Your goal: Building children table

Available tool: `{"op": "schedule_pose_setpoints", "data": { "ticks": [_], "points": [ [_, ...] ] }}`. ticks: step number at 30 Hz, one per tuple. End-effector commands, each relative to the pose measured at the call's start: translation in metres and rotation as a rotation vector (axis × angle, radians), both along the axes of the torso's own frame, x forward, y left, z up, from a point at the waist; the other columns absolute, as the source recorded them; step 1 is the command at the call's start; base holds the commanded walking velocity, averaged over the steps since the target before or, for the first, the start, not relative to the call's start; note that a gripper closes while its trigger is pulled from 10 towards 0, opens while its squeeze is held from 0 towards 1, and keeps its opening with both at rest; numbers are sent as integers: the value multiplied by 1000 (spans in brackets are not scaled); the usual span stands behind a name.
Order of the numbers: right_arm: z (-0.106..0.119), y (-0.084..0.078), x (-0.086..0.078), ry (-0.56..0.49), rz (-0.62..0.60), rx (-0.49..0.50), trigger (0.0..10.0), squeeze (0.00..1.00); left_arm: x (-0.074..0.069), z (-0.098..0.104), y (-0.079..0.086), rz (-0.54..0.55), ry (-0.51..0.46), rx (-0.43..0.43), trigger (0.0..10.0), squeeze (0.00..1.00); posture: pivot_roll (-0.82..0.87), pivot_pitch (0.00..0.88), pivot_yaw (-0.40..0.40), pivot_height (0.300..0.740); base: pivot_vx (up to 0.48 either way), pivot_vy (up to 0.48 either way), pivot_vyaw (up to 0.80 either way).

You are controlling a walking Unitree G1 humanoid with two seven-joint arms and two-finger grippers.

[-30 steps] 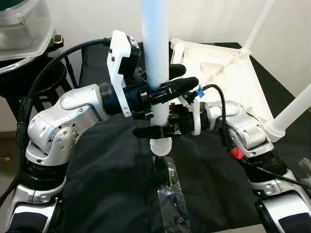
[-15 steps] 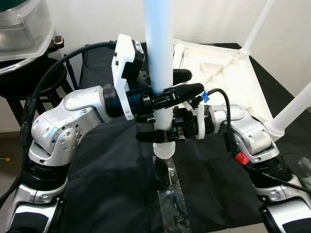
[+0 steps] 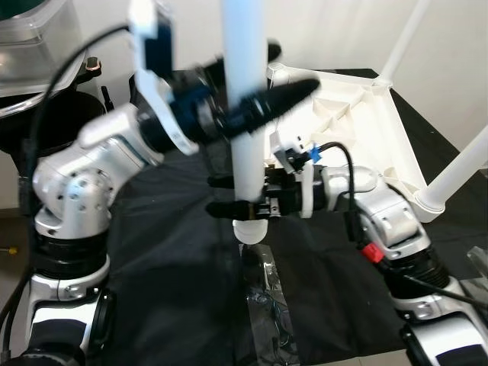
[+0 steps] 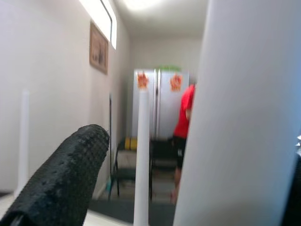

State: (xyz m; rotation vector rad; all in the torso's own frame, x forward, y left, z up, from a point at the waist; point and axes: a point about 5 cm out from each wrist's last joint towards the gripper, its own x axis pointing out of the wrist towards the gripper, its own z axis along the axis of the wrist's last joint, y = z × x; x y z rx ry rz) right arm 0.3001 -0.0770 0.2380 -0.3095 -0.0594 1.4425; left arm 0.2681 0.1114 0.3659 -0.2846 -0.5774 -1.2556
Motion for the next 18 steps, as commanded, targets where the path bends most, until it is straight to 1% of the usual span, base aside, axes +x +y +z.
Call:
{"op": "schedule_pose_setpoints", "data": {
  "ticks": [1,2,3,4,5,6,7,8,10,11,12,13,14,15,16,17,18],
  "points": [
    [-10,6,-1,7,-40,-33,0,0,-2,9,3,-16,-10,-40,10000,1000,-77,74,-71,740,0,0,0],
    [-13,5,2,13,-87,-27,0,0,-2,13,9,-3,-15,-65,10000,1000,-77,74,-71,740,0,0,0],
    [-18,2,11,17,-213,-4,0,0,-2,20,21,26,-21,-125,10000,1000,-75,71,-70,740,0,0,0],
    [-18,2,11,17,-213,-4,0,0,-2,20,21,26,-21,-125,10000,1000,-75,71,-70,740,0,0,0],
    [-20,0,20,22,-331,34,0,0,-3,23,30,52,-23,-164,10000,1000,-75,70,-69,740,0,0,0],
    [-20,0,20,22,-331,34,0,0,-3,23,30,52,-23,-164,10000,1000,-75,70,-69,740,0,0,0],
    [-22,-2,26,26,-413,59,0,0,-3,24,37,70,-25,-190,10000,1000,-75,70,-69,740,0,0,0],
    [-22,-2,26,26,-413,59,0,0,-3,24,37,70,-25,-190,10000,1000,-75,70,-69,740,0,0,0],
    [-24,-8,37,44,-590,150,0,0,-3,21,47,123,-8,-237,10000,1000,-74,70,-66,740,0,0,0],
    [-23,-10,39,43,-646,201,0,0,-3,16,50,148,15,-258,10000,1000,-72,70,-64,740,0,0,0],
    [-23,-10,39,43,-646,201,0,0,-3,16,50,148,15,-258,10000,1000,-72,70,-64,740,0,0,0],
    [-20,-12,41,52,-690,267,0,0,-2,7,52,175,46,-277,10000,1000,-70,70,-66,740,0,0,0],
    [-18,-13,42,58,-713,308,0,0,-2,2,54,187,73,-290,10000,1000,-69,70,-65,740,0,0,0],
    [-18,-13,42,58,-713,308,0,0,-2,2,54,187,73,-290,10000,1000,-69,70,-65,740,0,0,0],
    [-13,-13,43,49,-731,347,0,0,-2,-6,54,200,107,-297,10000,1000,-69,71,-66,740,0,0,0],
    [-13,-13,43,49,-731,347,0,0,-2,-6,54,200,107,-297,10000,1000,-69,71,-66,740,0,0,0],
    [-5,-14,45,39,-745,393,0,0,-1,-18,52,228,155,-285,10000,1000,-64,72,-66,740,0,0,0]
  ]
}}
